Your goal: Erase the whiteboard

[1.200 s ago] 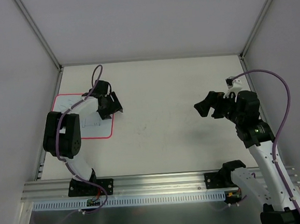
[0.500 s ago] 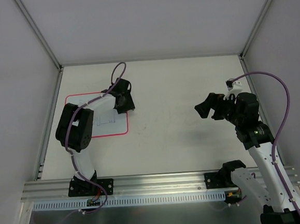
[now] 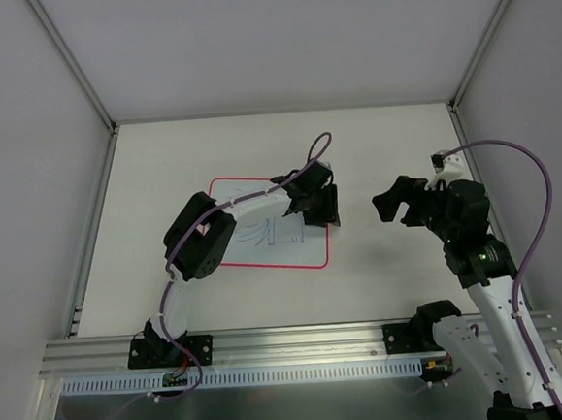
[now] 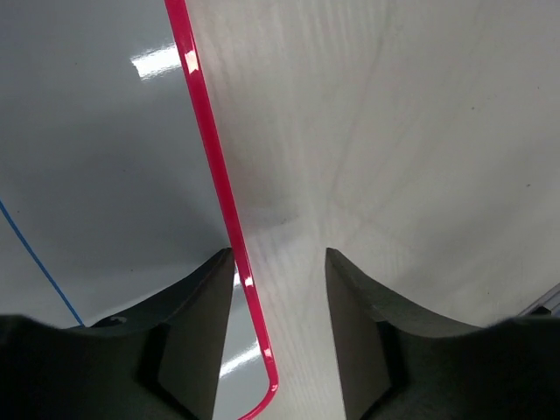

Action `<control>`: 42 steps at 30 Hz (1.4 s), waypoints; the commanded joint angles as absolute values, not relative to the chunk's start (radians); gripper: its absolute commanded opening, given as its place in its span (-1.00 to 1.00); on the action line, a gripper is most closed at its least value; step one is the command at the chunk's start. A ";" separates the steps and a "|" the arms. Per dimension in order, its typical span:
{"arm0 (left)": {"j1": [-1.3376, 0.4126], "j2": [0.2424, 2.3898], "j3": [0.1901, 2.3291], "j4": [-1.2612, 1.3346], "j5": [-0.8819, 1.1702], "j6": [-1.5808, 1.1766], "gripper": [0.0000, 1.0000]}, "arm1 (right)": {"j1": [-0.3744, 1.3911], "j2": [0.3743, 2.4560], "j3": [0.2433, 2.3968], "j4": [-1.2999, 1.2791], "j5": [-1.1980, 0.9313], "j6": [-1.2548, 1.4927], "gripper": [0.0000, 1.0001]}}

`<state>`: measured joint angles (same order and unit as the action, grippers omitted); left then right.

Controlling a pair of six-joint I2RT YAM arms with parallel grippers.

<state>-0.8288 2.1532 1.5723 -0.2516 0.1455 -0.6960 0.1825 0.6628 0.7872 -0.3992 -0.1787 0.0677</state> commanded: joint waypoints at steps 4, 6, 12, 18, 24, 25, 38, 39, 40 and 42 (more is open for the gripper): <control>-0.830 2.053 1.658 -0.293 0.134 -0.655 0.45 | 0.187 0.667 0.762 -0.413 0.075 0.100 0.98; -0.824 1.996 1.648 -0.295 0.076 -0.612 0.62 | 0.187 0.692 0.768 -0.420 0.164 0.121 0.98; -0.671 1.700 1.413 -0.296 0.015 -0.609 0.78 | 0.049 0.952 0.856 -0.420 0.141 0.239 0.97; -0.449 1.387 1.119 -0.337 0.067 -0.566 0.97 | -0.030 1.282 0.980 -0.411 0.232 0.270 0.98; -0.284 1.198 0.997 -0.451 0.101 -0.462 0.98 | -0.149 1.556 1.094 -0.384 0.169 0.140 0.89; -0.253 1.183 0.991 -0.462 0.112 -0.450 0.98 | -0.166 1.584 1.132 -0.383 0.158 0.120 0.84; -0.201 1.083 0.927 -0.512 0.048 -0.321 0.97 | -0.238 1.831 1.244 -0.367 0.038 -0.072 0.32; -0.201 1.085 0.923 -0.512 0.046 -0.319 0.98 | -0.239 1.835 1.244 -0.367 0.046 -0.080 0.25; -0.201 1.086 0.923 -0.514 0.046 -0.319 0.98 | -0.245 1.836 1.246 -0.367 0.048 -0.086 0.24; -0.201 1.089 0.917 -0.512 0.044 -0.321 0.98 | -0.247 1.839 1.247 -0.367 0.049 -0.110 0.23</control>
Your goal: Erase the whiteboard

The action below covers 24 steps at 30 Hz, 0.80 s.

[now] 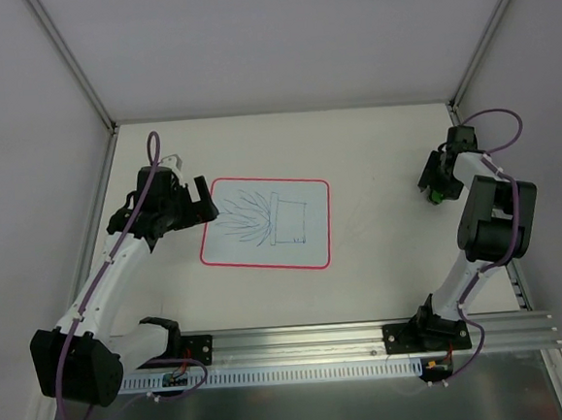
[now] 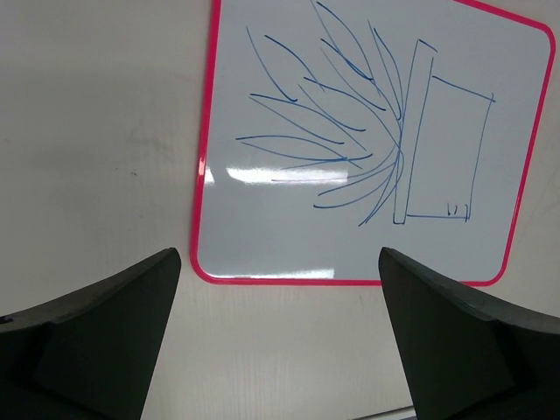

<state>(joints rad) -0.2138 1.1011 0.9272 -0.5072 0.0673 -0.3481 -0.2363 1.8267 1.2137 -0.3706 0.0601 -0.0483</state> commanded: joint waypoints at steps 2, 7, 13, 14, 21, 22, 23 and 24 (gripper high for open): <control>-0.201 1.091 0.914 -0.512 0.046 -0.327 0.98 | -0.249 1.838 1.250 -0.365 0.055 -0.132 0.22; -0.201 1.100 0.911 -0.512 0.046 -0.330 0.98 | -0.245 1.806 1.244 -0.367 0.012 -0.155 0.24; -0.199 1.121 0.913 -0.512 0.049 -0.331 0.98 | -0.241 1.775 1.250 -0.367 0.011 -0.166 0.31; -0.199 1.121 0.914 -0.512 0.048 -0.330 0.97 | -0.242 1.770 1.252 -0.367 0.011 -0.167 0.32; -0.192 1.135 0.911 -0.512 0.046 -0.325 0.98 | -0.233 1.753 1.267 -0.368 -0.055 -0.181 0.37; -0.190 1.135 0.913 -0.512 0.048 -0.327 0.97 | -0.226 1.750 1.267 -0.367 -0.055 -0.179 0.37; -0.190 1.140 0.914 -0.514 0.055 -0.325 0.97 | -0.225 1.747 1.266 -0.367 -0.054 -0.178 0.37; -0.189 1.141 0.916 -0.512 0.057 -0.327 0.97 | -0.225 1.746 1.267 -0.367 -0.048 -0.176 0.37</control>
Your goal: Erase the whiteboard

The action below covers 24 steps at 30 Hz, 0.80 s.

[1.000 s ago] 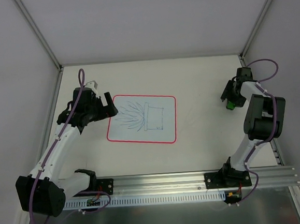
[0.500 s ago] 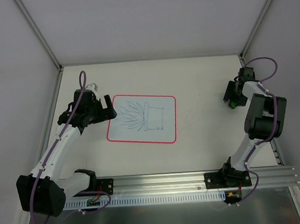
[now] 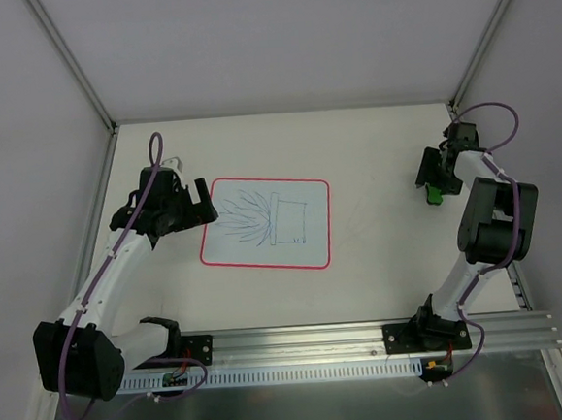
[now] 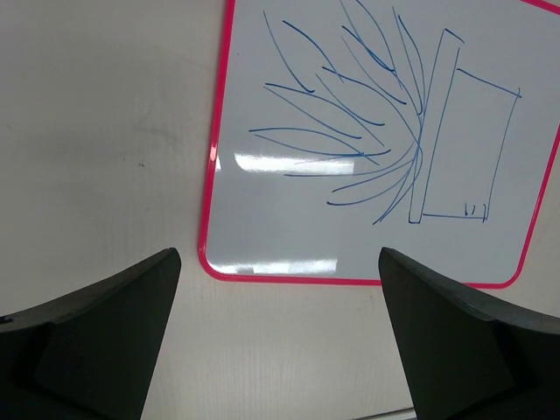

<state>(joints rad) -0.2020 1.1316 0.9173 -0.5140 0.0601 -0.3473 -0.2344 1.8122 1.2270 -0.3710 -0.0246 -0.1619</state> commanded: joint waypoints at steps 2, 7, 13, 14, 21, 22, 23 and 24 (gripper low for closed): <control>-0.187 1.143 0.914 -0.512 0.058 -0.325 0.97 | -0.227 1.753 1.276 -0.367 -0.040 -0.184 0.36; -0.186 1.135 0.908 -0.512 0.054 -0.325 0.97 | -0.242 1.787 1.301 -0.367 -0.040 -0.273 0.31; -0.184 1.135 0.911 -0.512 0.055 -0.322 0.97 | -0.252 1.851 1.331 -0.374 -0.084 -0.333 0.25; -0.183 1.134 0.911 -0.512 0.054 -0.321 0.98 | -0.252 1.862 1.331 -0.374 -0.080 -0.330 0.24; -0.181 1.132 0.908 -0.512 0.055 -0.321 0.97 | -0.281 1.884 1.348 -0.400 -0.091 -0.313 0.25; -0.179 1.132 0.908 -0.512 0.055 -0.321 0.98 | -0.282 1.887 1.348 -0.403 -0.078 -0.311 0.25; -0.181 1.132 0.910 -0.514 0.057 -0.321 0.97 | -0.285 1.890 1.351 -0.410 -0.075 -0.311 0.25; -0.181 1.132 0.908 -0.512 0.057 -0.321 0.97 | -0.285 1.894 1.353 -0.426 -0.075 -0.310 0.25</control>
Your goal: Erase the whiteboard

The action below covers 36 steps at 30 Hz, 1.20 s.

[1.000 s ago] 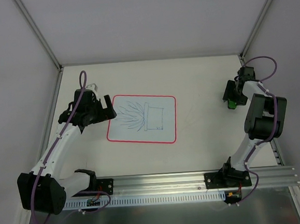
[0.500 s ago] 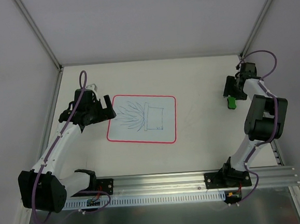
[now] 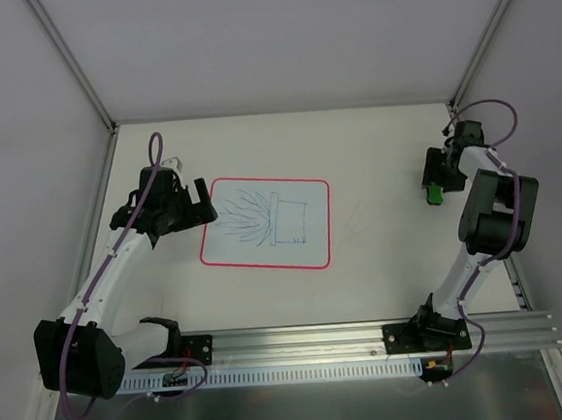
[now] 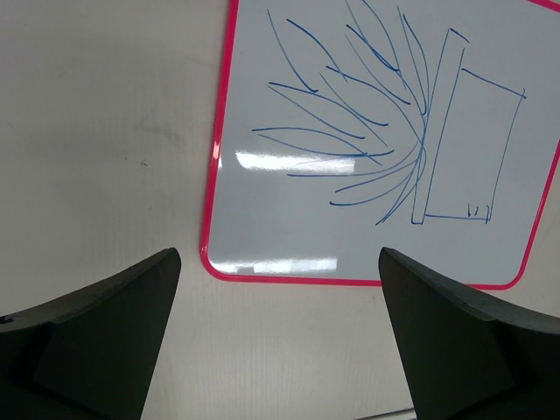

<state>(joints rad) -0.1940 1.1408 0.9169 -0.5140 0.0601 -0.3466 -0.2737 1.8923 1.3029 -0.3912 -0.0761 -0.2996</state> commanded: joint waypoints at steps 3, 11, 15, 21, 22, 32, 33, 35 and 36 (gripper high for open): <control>-0.179 1.131 0.910 -0.514 0.060 -0.321 0.97 | -0.290 1.911 1.362 -0.440 -0.097 -0.304 0.25; -0.179 1.126 0.907 -0.511 0.058 -0.321 0.98 | -0.290 1.927 1.381 -0.451 -0.127 -0.308 0.20; -0.178 1.127 0.907 -0.512 0.055 -0.322 0.97 | -0.288 1.945 1.393 -0.469 -0.130 -0.304 0.16; -0.176 1.135 0.907 -0.512 0.058 -0.322 0.97 | -0.287 1.948 1.394 -0.471 -0.130 -0.301 0.02; -0.178 1.135 0.905 -0.512 0.060 -0.322 0.97 | -0.287 1.951 1.396 -0.472 -0.130 -0.299 0.00; -0.176 1.153 0.907 -0.514 0.060 -0.328 0.97 | -0.246 1.931 1.378 -0.472 -0.104 -0.292 -0.36; -0.176 1.158 0.905 -0.512 0.060 -0.330 0.97 | -0.238 1.915 1.374 -0.472 -0.101 -0.285 -0.51; -0.175 1.163 0.907 -0.514 0.064 -0.333 0.98 | -0.195 1.893 1.361 -0.471 -0.091 -0.276 -0.56; -0.175 1.169 0.908 -0.512 0.066 -0.336 0.97 | -0.178 1.882 1.358 -0.466 -0.081 -0.270 -0.58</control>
